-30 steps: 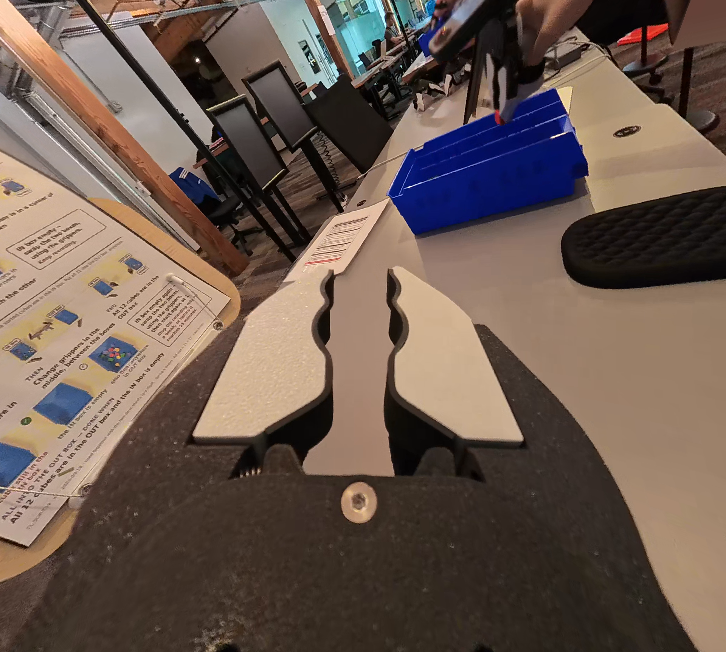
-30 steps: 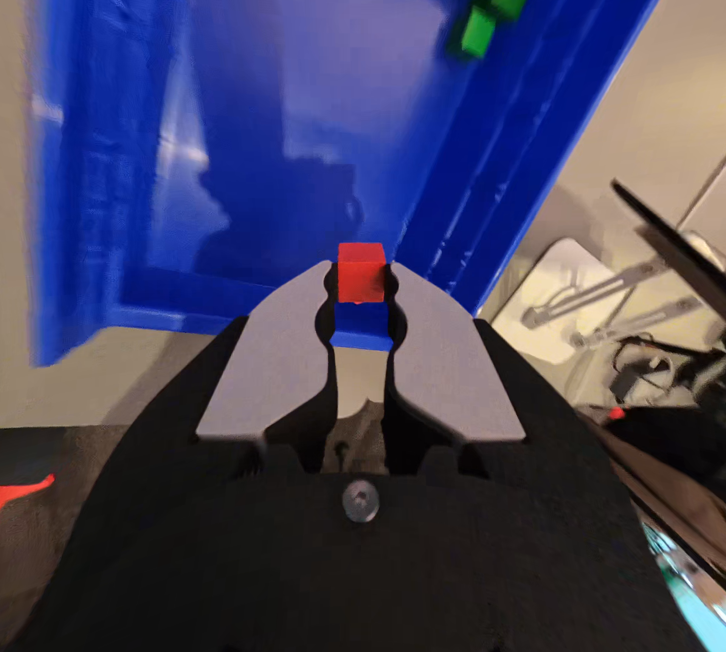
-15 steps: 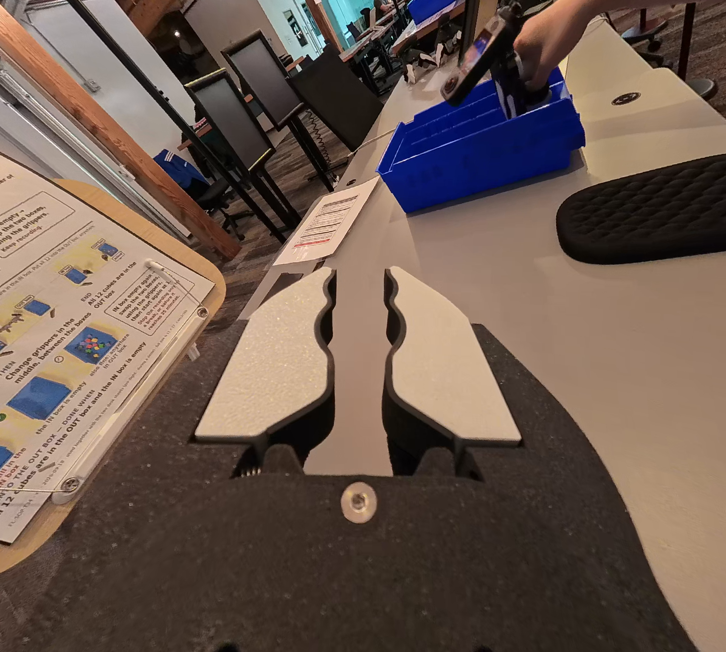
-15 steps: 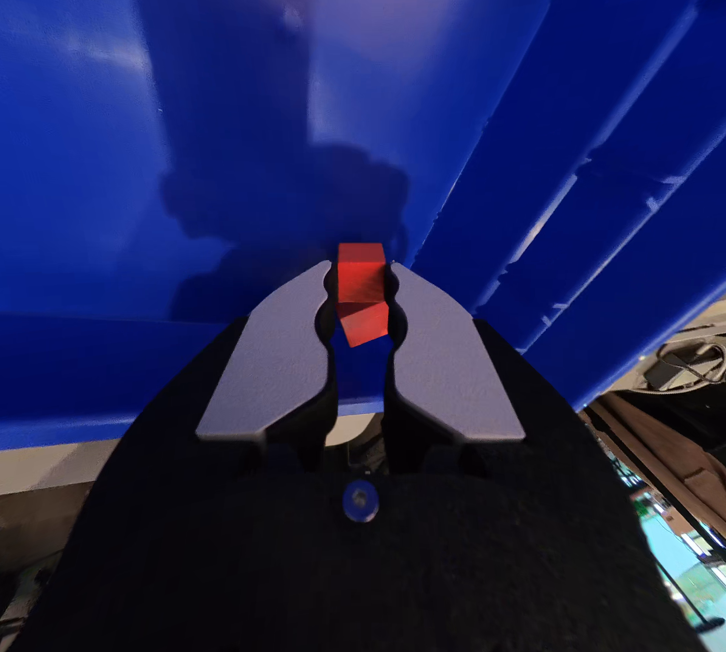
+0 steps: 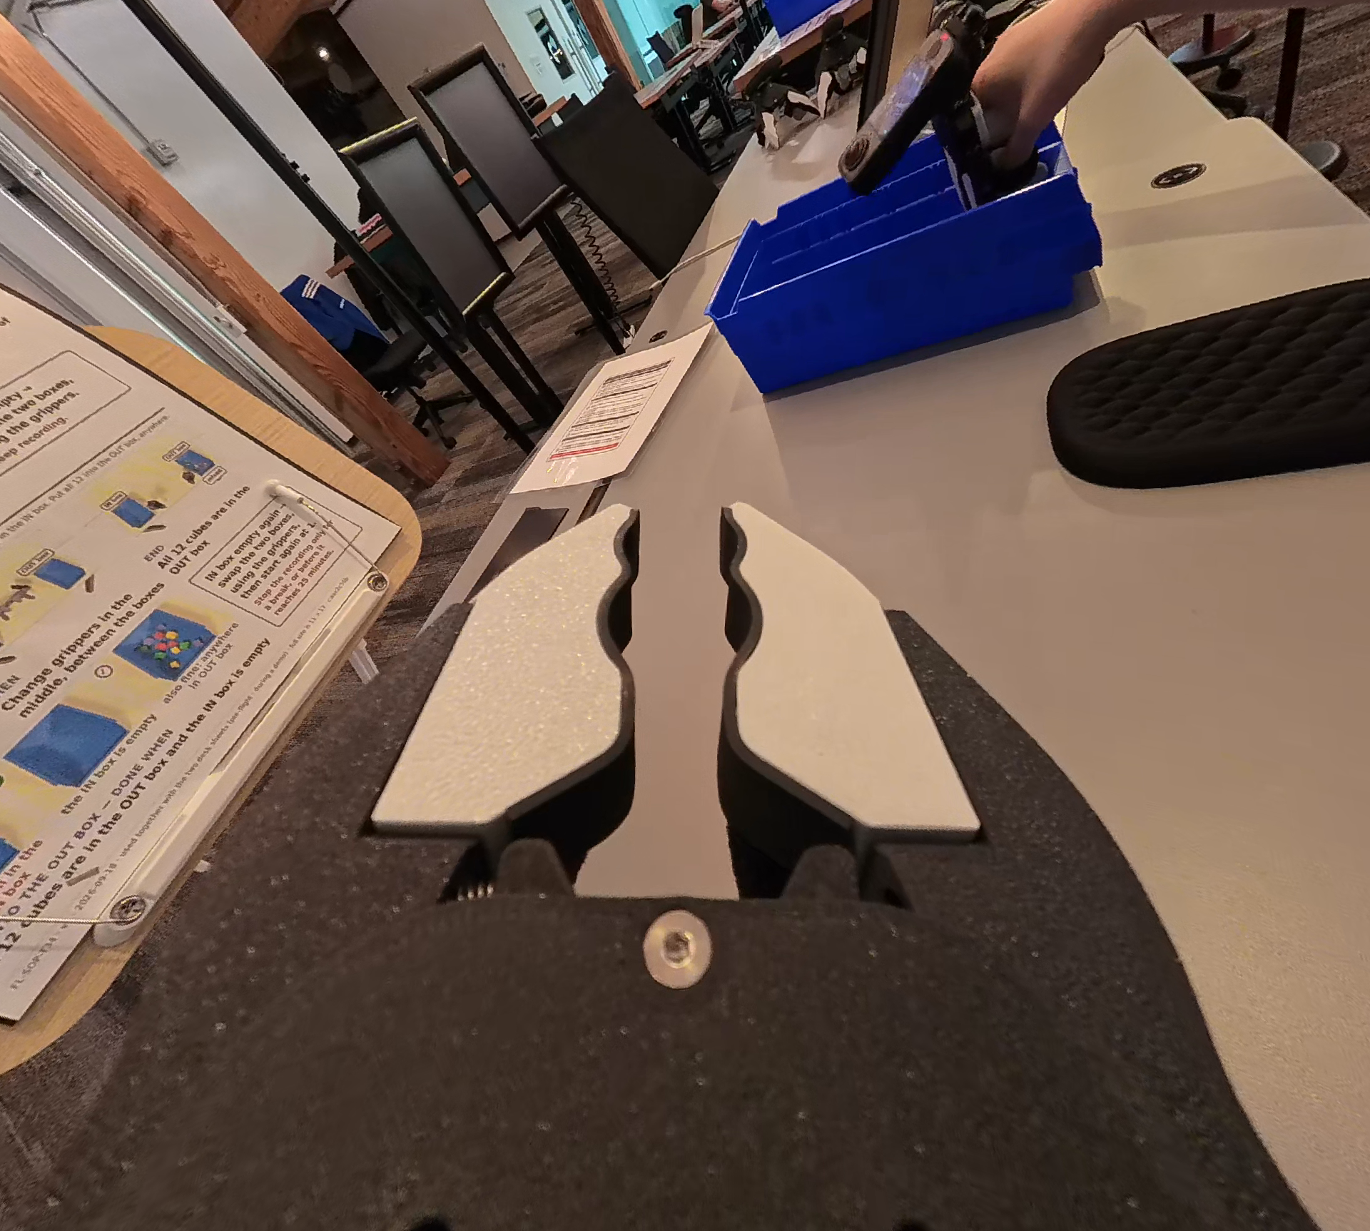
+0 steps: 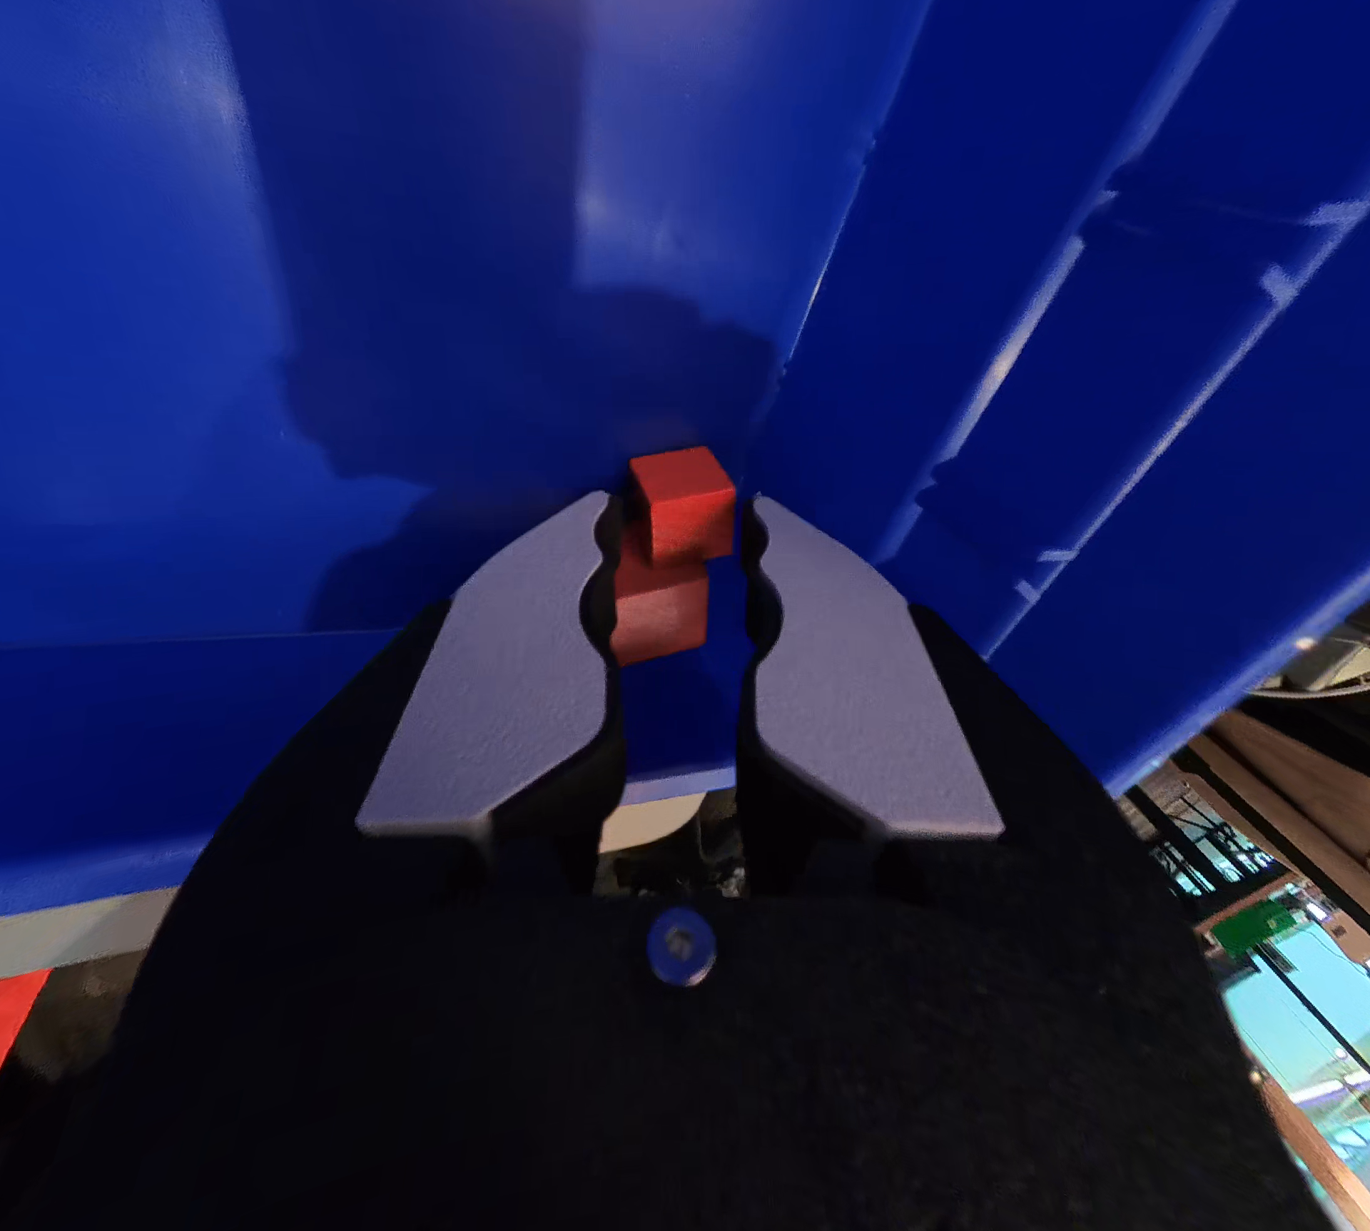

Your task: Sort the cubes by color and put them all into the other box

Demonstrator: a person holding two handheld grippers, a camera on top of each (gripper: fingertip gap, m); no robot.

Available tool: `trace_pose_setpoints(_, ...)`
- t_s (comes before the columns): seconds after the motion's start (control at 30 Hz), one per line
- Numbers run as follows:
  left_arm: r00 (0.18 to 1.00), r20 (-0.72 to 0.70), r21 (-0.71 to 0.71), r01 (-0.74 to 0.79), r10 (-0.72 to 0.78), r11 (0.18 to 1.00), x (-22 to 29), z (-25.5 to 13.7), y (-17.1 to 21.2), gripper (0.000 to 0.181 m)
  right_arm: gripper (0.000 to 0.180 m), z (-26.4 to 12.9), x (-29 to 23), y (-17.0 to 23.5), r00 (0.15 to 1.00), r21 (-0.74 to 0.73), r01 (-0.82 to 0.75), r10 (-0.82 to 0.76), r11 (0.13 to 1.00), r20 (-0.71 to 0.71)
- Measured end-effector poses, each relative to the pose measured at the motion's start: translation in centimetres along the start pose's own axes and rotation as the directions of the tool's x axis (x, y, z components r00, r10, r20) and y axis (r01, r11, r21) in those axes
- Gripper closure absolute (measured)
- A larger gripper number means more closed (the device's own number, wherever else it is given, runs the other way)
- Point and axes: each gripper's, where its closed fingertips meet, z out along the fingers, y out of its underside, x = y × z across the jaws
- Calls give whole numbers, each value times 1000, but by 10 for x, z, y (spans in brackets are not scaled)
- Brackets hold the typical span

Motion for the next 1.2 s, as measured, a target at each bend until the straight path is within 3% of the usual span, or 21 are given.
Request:
trace_pose_setpoints(0.17, 1000, 1, 4, 3, -3, 1000, -1, 0, -1, 161, 144, -35, 7, -15, 997, 125, 7, 4, 992, -82)
trace_pose_setpoints(0.37, 1000, 5, -2, -5, 5, 1000, -1, 1, 0, 161, 141, -138, -2, -62, 980, 413, 34, 51, 910, -194)
trace_pose_setpoints(0.57, 1000, 15, -6, -14, 14, 1000, -2, 0, 0, 161, 142, -264, -62, -125, 974, 758, 81, 110, 647, -198)
trace_pose_setpoints(0.77, 999, 44, -19, -14, 15, 1000, -8, -4, 4, 161, 142, -356, -166, -171, 979, 917, 170, 46, 360, -199)
trace_pose_setpoints(1.0, 993, 119, -21, 11, -8, 1000, -32, -19, 9, 161, 139, -424, -280, -210, 987, 982, 150, -73, 114, -142)
trace_pose_setpoints(1.2, 959, 284, -65, 20, 0, 998, -70, -49, 10, 161, 136, -431, -332, -226, 986, 995, 96, -132, -12, -97)
